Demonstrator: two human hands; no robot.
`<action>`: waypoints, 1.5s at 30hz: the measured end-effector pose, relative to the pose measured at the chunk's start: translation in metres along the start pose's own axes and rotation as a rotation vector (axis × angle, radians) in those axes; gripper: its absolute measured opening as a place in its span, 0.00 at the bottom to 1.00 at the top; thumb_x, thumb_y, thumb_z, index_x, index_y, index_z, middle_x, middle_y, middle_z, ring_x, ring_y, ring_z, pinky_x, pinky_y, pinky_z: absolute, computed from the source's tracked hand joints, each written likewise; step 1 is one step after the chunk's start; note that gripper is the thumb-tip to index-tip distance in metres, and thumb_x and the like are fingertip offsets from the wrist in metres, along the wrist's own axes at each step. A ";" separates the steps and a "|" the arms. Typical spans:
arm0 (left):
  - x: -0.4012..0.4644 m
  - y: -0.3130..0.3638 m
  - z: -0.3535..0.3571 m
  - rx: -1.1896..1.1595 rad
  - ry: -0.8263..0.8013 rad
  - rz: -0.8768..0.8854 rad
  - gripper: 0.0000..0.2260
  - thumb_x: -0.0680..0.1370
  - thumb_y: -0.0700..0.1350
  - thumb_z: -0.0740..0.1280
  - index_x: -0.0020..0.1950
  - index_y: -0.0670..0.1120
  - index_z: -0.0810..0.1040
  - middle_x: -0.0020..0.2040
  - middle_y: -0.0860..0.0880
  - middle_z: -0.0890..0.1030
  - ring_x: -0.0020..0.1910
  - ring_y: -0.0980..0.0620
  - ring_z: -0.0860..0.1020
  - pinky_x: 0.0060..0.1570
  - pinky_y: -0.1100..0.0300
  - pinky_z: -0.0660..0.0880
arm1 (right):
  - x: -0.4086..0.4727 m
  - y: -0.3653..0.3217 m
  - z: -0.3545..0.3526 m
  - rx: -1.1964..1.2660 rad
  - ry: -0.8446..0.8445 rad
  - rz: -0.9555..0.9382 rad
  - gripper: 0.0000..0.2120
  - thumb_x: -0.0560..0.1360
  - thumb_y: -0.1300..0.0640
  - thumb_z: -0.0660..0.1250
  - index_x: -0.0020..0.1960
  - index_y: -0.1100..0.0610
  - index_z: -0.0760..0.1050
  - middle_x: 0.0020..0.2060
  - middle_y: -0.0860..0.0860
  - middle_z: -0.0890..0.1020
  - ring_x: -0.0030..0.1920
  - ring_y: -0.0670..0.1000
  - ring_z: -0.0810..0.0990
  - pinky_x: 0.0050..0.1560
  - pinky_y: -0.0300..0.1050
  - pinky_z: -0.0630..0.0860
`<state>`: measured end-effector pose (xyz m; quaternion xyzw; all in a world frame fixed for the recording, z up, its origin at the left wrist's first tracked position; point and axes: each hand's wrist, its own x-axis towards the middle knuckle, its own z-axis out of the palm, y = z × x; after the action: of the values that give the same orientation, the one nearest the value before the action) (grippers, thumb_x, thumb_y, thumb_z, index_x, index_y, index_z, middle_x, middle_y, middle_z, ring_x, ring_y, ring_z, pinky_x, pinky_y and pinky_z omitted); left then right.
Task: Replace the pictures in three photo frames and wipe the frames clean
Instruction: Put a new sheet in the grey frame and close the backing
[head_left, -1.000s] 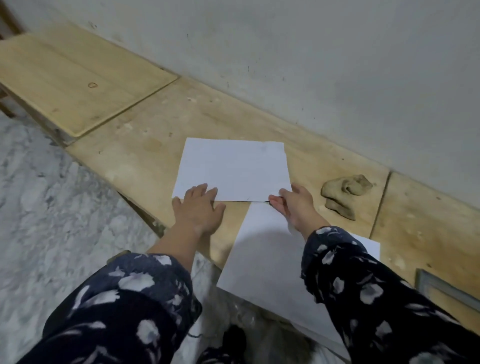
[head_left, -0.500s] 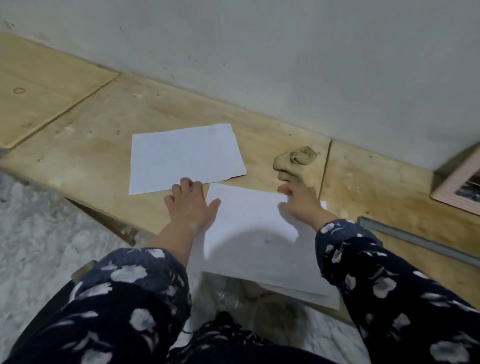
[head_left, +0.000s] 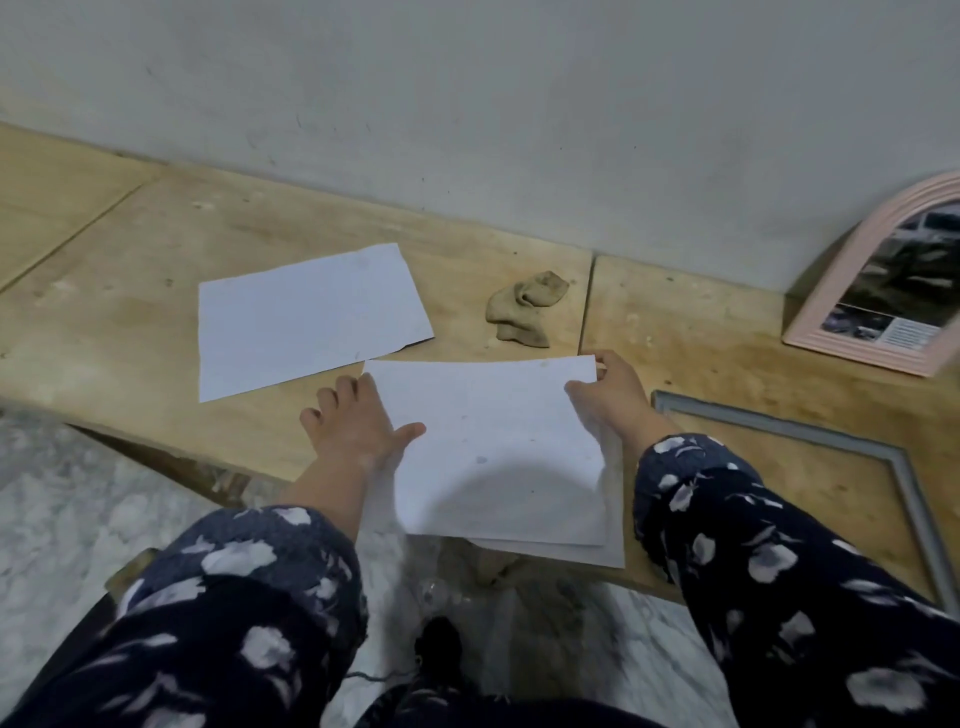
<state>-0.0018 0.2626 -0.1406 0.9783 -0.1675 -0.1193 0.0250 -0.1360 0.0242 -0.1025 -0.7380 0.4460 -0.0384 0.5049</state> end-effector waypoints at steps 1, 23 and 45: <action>-0.001 0.001 0.000 0.003 0.003 -0.006 0.36 0.69 0.70 0.64 0.66 0.47 0.63 0.62 0.45 0.66 0.61 0.42 0.64 0.55 0.47 0.62 | -0.003 0.000 0.000 0.025 -0.008 0.007 0.16 0.75 0.61 0.66 0.62 0.57 0.71 0.53 0.52 0.79 0.46 0.49 0.79 0.34 0.36 0.72; -0.043 0.156 -0.037 -1.060 -0.125 0.010 0.15 0.82 0.40 0.59 0.66 0.46 0.59 0.52 0.42 0.74 0.46 0.46 0.72 0.45 0.57 0.66 | -0.050 0.062 -0.167 0.519 0.248 0.175 0.17 0.78 0.59 0.65 0.66 0.56 0.70 0.56 0.55 0.81 0.45 0.52 0.81 0.39 0.43 0.76; -0.148 0.279 0.036 -0.334 -0.197 0.354 0.17 0.79 0.45 0.64 0.67 0.45 0.72 0.70 0.44 0.65 0.67 0.42 0.66 0.64 0.50 0.68 | -0.067 0.220 -0.277 -0.007 0.301 0.158 0.21 0.77 0.67 0.58 0.69 0.55 0.70 0.67 0.52 0.72 0.59 0.52 0.74 0.48 0.37 0.69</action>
<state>-0.2356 0.0483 -0.1179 0.8996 -0.3159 -0.2339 0.1901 -0.4533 -0.1464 -0.1120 -0.6884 0.5733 -0.1070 0.4312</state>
